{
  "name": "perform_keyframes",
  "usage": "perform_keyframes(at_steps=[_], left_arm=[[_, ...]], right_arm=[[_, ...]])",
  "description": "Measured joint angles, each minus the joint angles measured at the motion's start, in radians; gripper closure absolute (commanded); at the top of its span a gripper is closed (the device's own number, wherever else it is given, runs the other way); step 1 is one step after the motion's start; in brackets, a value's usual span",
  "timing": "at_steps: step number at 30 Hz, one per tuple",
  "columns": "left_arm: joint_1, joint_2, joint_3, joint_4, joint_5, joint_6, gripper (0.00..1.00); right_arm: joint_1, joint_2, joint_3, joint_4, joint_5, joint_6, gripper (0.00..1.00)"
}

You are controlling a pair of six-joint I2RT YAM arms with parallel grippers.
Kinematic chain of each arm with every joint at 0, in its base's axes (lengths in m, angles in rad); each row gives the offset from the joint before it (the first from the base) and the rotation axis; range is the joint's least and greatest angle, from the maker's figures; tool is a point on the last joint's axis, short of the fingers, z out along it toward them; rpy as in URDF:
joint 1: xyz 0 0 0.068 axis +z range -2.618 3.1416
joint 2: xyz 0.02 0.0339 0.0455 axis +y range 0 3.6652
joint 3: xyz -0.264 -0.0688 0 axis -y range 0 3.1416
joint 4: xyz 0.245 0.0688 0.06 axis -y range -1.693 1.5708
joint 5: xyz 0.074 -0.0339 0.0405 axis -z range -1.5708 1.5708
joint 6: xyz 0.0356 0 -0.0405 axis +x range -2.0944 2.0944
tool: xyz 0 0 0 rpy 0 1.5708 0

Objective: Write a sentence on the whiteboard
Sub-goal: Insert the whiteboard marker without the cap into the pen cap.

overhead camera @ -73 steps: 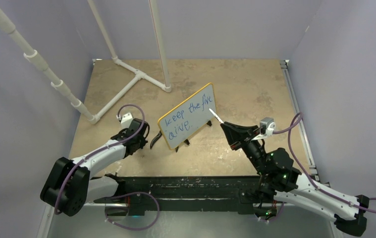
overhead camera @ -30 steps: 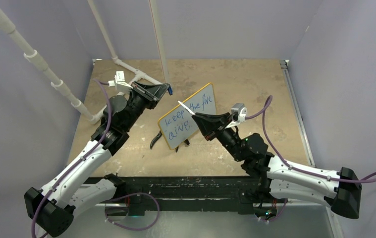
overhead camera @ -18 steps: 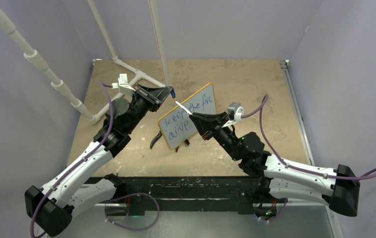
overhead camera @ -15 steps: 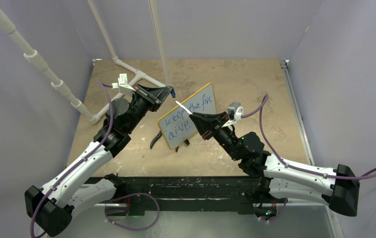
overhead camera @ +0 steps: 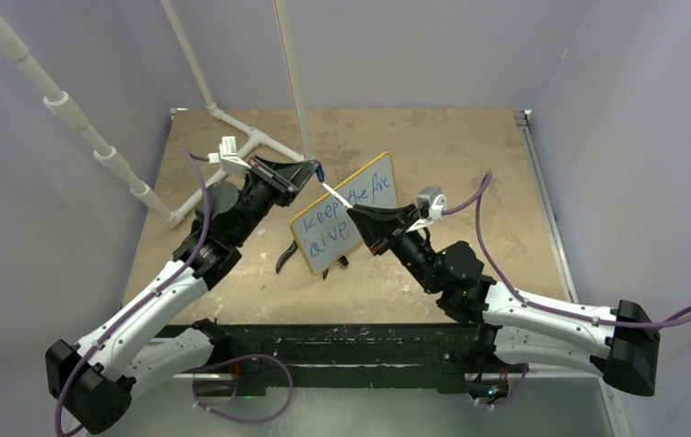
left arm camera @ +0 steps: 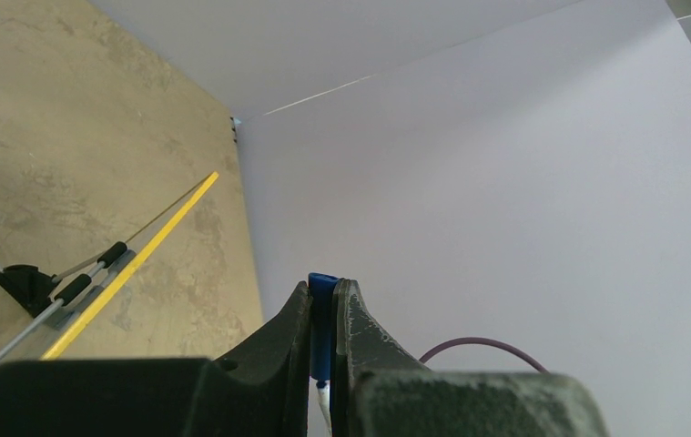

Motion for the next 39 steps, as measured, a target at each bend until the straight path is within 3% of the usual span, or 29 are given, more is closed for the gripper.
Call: perform_keyframes(at_steps=[19, 39], left_arm=[[-0.029, 0.002, -0.003, 0.005, -0.013, -0.002, 1.0], [-0.069, 0.0, -0.039, 0.072, -0.182, -0.025, 1.0]], right_arm=[[0.004, 0.016, 0.0, 0.027, 0.05, 0.008, 1.0], [0.019, 0.21, 0.028, 0.279, 0.174, -0.002, 1.0]])
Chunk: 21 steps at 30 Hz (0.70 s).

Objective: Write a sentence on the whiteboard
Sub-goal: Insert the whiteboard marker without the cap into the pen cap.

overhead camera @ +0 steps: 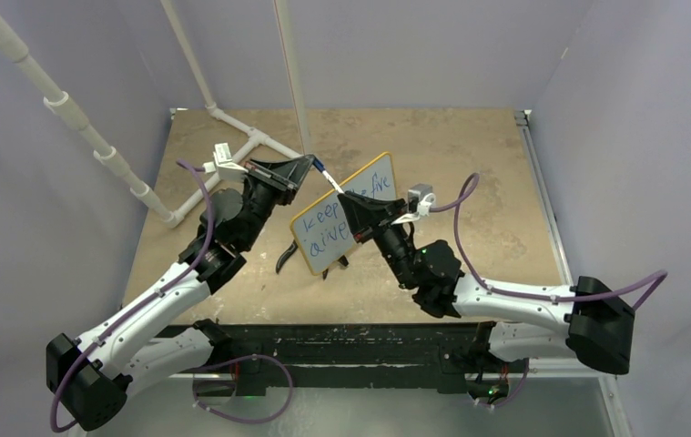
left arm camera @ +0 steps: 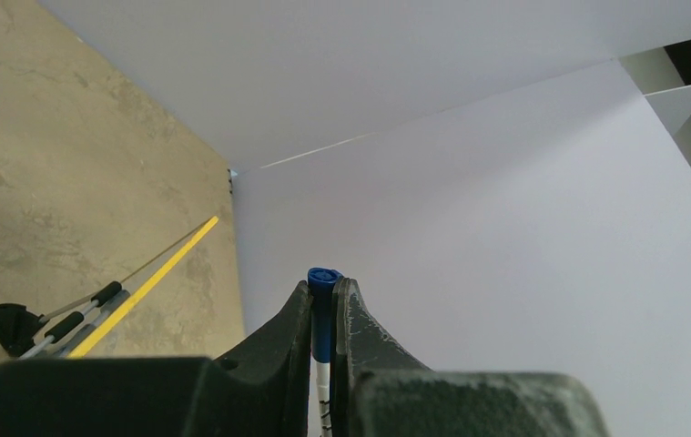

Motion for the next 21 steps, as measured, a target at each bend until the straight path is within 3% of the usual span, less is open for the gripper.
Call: perform_keyframes(at_steps=[13, 21], left_arm=[[0.0, -0.003, 0.0, 0.038, -0.026, 0.01, 1.0], [0.001, -0.024, 0.0, 0.043, -0.014, 0.053, 1.0]], right_arm=[[0.008, 0.17, 0.047, 0.246, 0.015, -0.088, 1.0], [0.009, 0.184, 0.049, 0.301, -0.01, -0.108, 1.0]])
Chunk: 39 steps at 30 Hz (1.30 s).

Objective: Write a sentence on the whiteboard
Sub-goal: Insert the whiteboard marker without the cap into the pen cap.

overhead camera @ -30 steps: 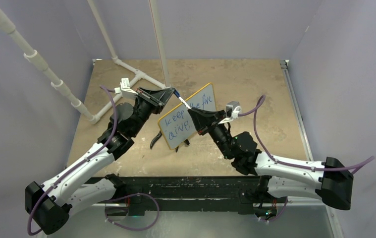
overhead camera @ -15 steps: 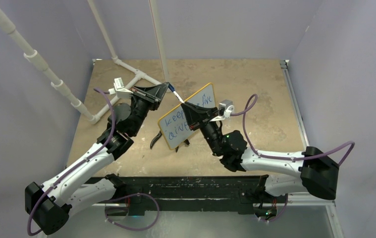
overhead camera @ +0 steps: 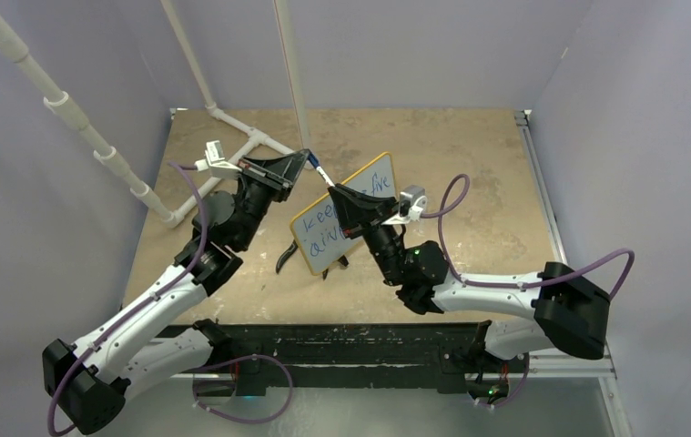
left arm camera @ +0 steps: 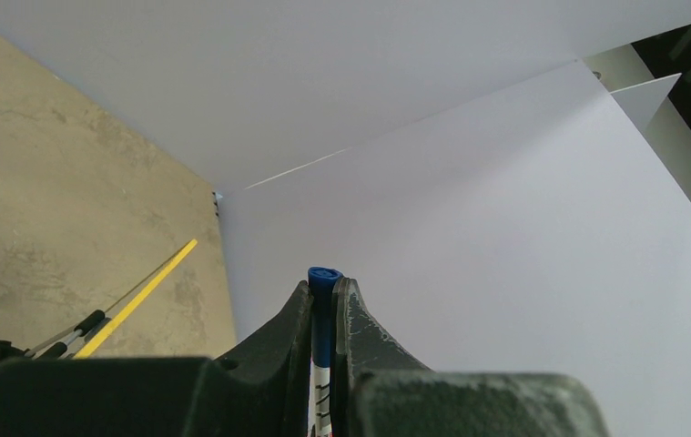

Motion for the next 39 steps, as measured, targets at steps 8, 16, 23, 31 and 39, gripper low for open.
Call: perform_keyframes(at_steps=[8, 16, 23, 31, 39], left_arm=[[-0.001, 0.01, 0.108, -0.076, 0.07, 0.15, 0.72], [-0.026, 0.034, 0.212, -0.223, 0.226, 0.353, 0.46], [-0.026, 0.016, 0.235, -0.255, 0.338, 0.485, 0.24], [-0.026, 0.084, 0.372, -0.264, 0.493, 0.581, 0.21], [-0.026, 0.168, 0.377, -0.28, 0.567, 0.587, 0.24]], right_arm=[[0.0, -0.016, -0.013, 0.072, -0.021, 0.0, 1.0], [-0.016, -0.058, -0.019, 0.16, 0.02, -0.001, 1.0], [-0.016, -0.148, -0.097, 0.172, 0.033, 0.0, 1.0], [-0.016, -0.288, -0.199, 0.116, -0.031, 0.029, 1.0], [-0.016, -0.346, -0.201, 0.039, -0.103, 0.051, 1.0]])
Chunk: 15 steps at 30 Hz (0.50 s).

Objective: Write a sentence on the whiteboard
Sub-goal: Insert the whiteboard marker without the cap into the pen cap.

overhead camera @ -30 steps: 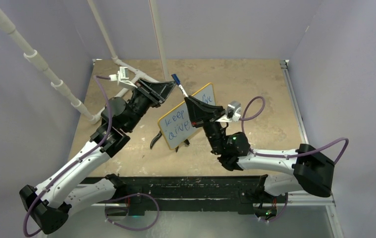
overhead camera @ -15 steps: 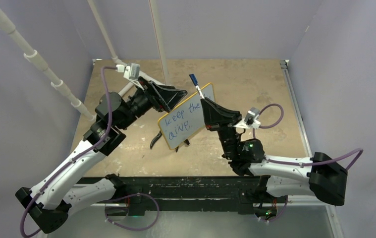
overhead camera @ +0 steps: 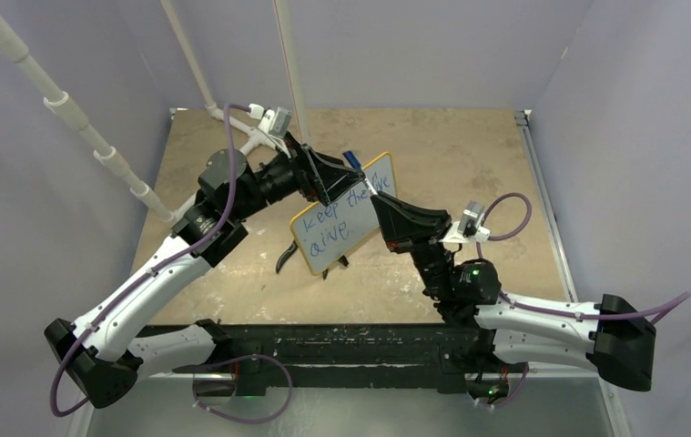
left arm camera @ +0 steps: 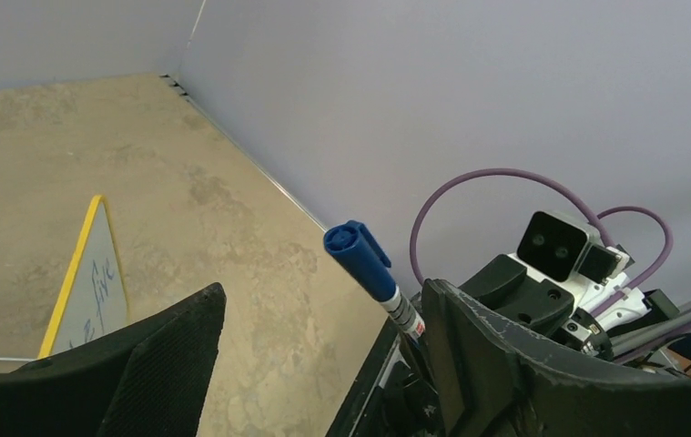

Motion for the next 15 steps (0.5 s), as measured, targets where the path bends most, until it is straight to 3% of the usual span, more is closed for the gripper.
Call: perform_keyframes(at_steps=[10, 15], left_arm=[[0.0, -0.006, 0.001, 0.032, 0.051, -0.003, 0.33], [0.0, -0.024, 0.001, 0.033, 0.029, -0.006, 0.44]], right_arm=[[0.0, -0.003, 0.0, -0.057, -0.044, 0.015, 1.0], [0.0, -0.006, 0.0, -0.072, -0.056, 0.021, 1.0]])
